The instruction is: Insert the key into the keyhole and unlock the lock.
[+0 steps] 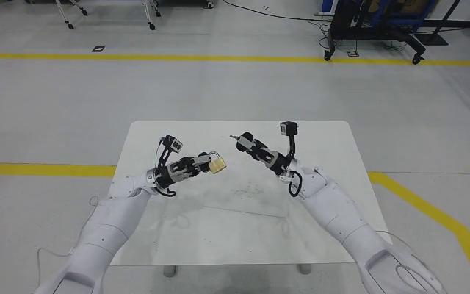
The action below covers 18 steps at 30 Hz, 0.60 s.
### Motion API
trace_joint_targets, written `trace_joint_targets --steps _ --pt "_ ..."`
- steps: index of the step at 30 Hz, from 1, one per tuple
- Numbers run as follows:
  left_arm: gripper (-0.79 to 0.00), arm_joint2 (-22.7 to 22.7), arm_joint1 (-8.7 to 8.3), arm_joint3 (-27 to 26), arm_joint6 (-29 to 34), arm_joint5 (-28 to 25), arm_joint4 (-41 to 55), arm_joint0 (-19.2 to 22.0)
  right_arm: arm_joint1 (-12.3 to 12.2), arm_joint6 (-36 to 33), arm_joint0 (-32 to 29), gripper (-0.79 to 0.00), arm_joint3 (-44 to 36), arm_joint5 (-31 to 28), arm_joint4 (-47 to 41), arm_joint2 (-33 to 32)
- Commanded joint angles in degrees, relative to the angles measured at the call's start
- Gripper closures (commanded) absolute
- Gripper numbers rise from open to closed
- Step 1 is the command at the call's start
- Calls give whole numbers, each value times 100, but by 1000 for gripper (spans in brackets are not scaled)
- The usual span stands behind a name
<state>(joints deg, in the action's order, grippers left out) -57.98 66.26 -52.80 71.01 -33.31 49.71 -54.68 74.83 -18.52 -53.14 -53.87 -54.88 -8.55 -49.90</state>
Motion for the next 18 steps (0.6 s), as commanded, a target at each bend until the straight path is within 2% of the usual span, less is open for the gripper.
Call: trace_joint_targets --steps 1,3,6,13,18 --pt "0 -64 13 -106 -113 -111 150 -105 20 508 -132 0 -143 256 266 -71" --pt "0 -130 36 -188 -258 -255 327 -215 58 960 -295 0 -346 456 415 -91" --pt "0 -144 65 -388 -491 -490 205 -348 121 1258 -453 0 -552 793 374 -46" --pt "0 -88 66 -720 -1119 -1117 -376 -585 228 1424 -521 0 -830 1357 669 74" --pt "0 -25 36 -753 -1290 -1288 -499 -608 250 1344 -613 0 -1027 1377 820 63"
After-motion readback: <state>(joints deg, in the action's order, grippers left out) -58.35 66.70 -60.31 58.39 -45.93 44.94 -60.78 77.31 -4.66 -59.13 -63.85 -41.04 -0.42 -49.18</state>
